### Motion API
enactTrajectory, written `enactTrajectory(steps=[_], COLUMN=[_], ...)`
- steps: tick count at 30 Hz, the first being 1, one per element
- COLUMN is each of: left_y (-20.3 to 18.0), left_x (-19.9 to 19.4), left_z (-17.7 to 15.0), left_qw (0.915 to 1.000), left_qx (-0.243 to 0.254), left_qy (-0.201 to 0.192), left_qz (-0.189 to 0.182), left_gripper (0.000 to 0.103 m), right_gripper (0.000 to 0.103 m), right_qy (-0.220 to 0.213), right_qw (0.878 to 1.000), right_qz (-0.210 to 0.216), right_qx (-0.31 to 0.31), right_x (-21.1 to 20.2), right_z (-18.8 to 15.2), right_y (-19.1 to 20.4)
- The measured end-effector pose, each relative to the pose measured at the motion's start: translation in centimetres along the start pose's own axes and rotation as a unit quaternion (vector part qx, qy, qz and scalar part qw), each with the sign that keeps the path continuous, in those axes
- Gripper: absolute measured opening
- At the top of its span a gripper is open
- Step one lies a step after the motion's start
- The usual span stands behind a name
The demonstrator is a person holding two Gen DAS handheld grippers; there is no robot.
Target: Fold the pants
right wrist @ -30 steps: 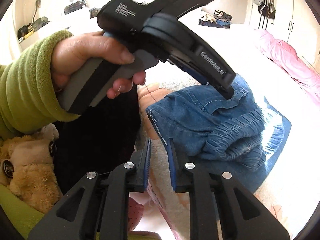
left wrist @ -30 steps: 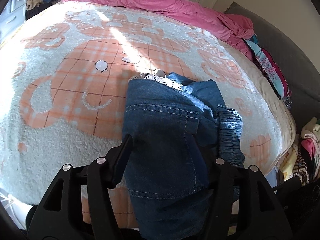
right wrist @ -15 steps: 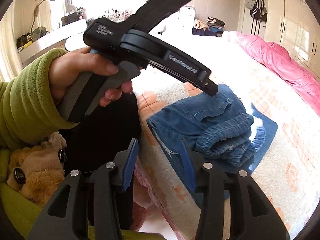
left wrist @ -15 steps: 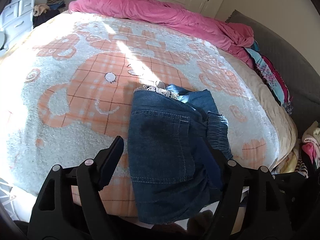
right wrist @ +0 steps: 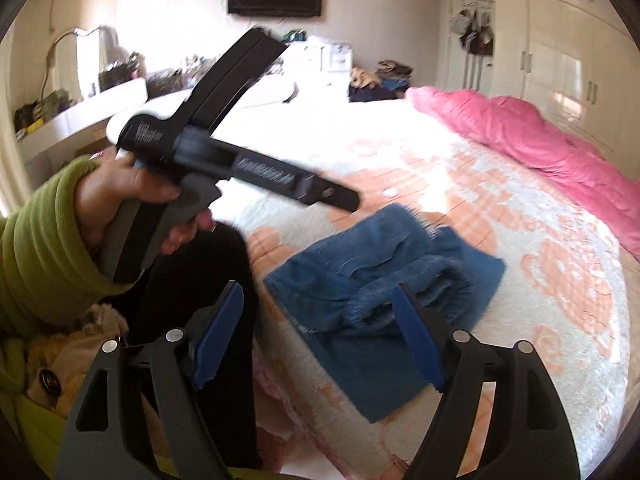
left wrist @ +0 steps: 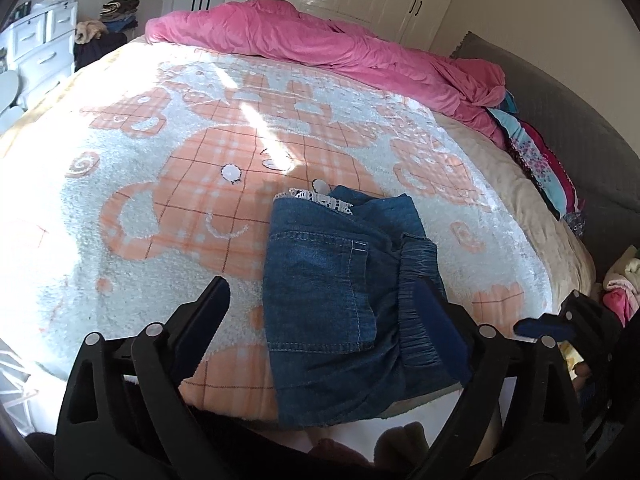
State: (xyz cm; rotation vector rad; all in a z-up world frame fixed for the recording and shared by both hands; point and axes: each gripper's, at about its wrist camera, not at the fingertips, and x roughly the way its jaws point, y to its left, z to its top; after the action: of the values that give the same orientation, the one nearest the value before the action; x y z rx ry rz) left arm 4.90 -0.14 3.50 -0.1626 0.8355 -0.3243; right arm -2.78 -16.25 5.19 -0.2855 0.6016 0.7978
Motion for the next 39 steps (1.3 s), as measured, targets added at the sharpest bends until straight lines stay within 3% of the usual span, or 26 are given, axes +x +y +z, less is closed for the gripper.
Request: enactTrajectory(steps=[10,22,30,39], left_y=[0.3,0.3,1.0,1.2], left_x=[-1.3,0.2,2.7,5.7], left_z=[0.0,-0.3,-1.0,-1.9], left_qw=[0.9997,0.9991,0.9985,0.9983], left_qx=[-0.006,0.002,0.002,-0.001], left_qy=[-0.02,-0.01,0.013,0.04], left_qz=[0.016,0.04,0.054,0.043], left_gripper=[0.093,0.093,0.093,0.093], right_gripper=[0.079,0.079,0.079,0.079], right_qy=[-0.038,-0.009,0.038,0.066], right_qw=[0.992,0.98,0.971,0.962], right_qz=[-0.081,-0.128,-0.127,-0.114], right_qx=[0.091,0.149,0.197,0.238], right_x=[-2.5,-1.1,2.3,4.8], right_z=[0.2,-1.3,-3.0,-4.1], right_y=[-4.4,-7.8,-9.7,-11.3])
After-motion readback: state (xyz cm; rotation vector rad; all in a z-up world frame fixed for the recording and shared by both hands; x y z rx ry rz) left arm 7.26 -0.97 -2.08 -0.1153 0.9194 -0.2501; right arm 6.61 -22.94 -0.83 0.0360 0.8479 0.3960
